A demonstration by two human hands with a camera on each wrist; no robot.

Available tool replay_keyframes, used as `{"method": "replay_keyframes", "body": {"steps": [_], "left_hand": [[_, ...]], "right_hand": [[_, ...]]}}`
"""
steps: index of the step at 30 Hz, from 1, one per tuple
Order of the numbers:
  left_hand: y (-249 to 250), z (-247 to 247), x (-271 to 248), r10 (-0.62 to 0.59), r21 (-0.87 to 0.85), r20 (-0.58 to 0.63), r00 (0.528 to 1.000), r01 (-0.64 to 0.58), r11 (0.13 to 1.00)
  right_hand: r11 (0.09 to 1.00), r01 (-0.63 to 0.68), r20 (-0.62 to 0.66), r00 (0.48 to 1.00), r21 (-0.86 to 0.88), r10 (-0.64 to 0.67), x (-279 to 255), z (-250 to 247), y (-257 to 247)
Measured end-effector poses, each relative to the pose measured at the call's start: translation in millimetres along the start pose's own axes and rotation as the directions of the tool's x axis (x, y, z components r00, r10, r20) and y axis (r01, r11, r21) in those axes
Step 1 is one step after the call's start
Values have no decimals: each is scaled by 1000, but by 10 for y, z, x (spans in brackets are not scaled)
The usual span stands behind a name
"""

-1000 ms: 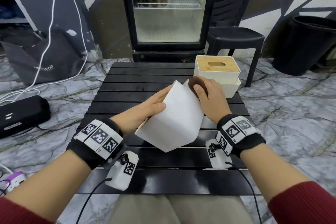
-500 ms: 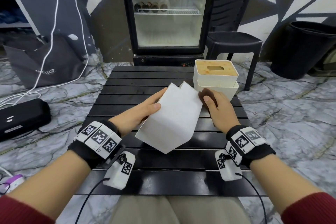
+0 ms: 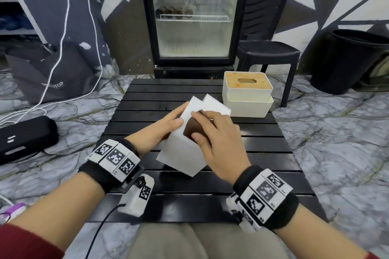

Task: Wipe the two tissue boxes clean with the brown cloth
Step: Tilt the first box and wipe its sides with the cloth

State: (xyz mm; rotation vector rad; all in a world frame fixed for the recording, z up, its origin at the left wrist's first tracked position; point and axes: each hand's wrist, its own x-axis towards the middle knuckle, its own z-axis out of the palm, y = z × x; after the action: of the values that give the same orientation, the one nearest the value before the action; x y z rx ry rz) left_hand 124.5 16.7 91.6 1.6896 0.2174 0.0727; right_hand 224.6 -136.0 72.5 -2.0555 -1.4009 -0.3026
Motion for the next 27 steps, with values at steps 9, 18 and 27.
{"method": "replay_keyframes", "body": {"steps": [9,18,27], "left_hand": [[14,-4,13,-10,42,22,1000,9,999],[29,22,68,-12,44,23,1000,11,999],[16,65,70,-14,-47,14,1000,14,999]], "right_hand": [[987,-46,55,998,154,38,159,46,168],[966,-118,4,993,231,121,405,103,523],[925,-261,16,963,277,268,501,134,854]]}}
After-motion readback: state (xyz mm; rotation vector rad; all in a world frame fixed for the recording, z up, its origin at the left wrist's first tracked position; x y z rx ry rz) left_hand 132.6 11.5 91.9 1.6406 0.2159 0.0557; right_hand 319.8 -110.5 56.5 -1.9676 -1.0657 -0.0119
